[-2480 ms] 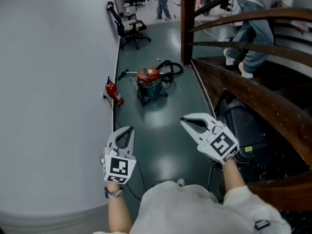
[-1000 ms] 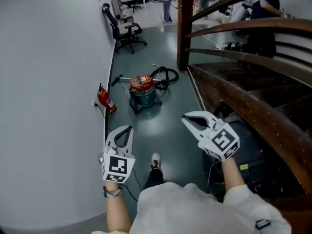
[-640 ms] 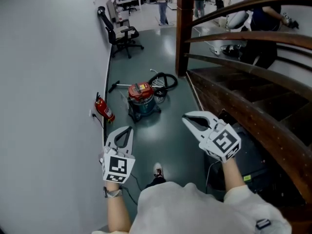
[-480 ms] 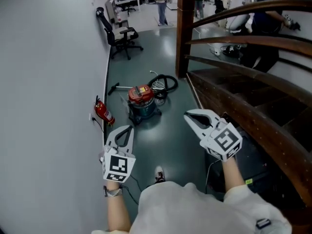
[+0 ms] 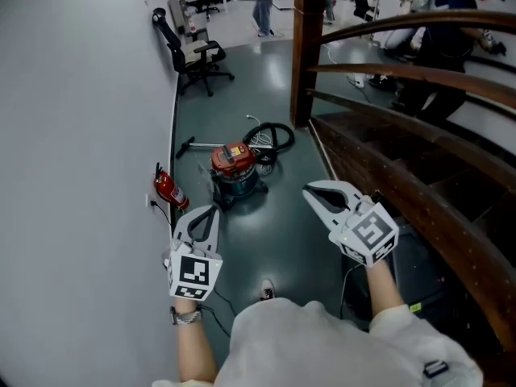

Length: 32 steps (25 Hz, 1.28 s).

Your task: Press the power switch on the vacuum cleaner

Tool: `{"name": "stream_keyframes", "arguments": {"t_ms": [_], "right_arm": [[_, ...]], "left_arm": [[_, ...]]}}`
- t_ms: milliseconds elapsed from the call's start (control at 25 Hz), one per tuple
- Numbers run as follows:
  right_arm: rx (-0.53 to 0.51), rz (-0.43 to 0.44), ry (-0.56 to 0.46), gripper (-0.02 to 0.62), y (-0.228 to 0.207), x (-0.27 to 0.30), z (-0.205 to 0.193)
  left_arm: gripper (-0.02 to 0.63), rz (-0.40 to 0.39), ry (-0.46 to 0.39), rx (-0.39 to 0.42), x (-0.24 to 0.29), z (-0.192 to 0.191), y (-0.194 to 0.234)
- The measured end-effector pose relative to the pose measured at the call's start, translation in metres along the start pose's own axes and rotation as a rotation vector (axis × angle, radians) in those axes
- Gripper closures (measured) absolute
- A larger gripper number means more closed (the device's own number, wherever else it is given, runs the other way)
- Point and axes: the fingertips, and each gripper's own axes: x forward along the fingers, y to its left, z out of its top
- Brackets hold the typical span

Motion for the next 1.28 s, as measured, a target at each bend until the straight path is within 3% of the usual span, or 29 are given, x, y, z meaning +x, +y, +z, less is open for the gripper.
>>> {"name": "stream_keyframes", "arguments": {"t_ms": [280, 520, 960, 1280], "right_arm": [[-0.058, 0.077, -0.031, 0.566, 0.007, 0.018, 0.001], [-0.117, 0.077, 0.011, 0.566, 0.009, 0.031, -0.009], [-0.062, 0.1, 0.022, 0.566, 0.01, 0.055, -0.008], [-0.036, 0.051, 0.016, 0.567, -0.005, 0.092, -0.006]], "left_arm": [[0.609, -0.004, 0.014, -0.01, 0.01, -0.008, 0.012], [0.608, -0.007, 0.024, -0.017, 0.014, -0.014, 0.016], [0.609, -0.015, 0.035, -0.037, 0.022, -0.033, 0.034], [0.609, -0.013, 0.032, -0.05, 0.039, -0.052, 0.067]]}}
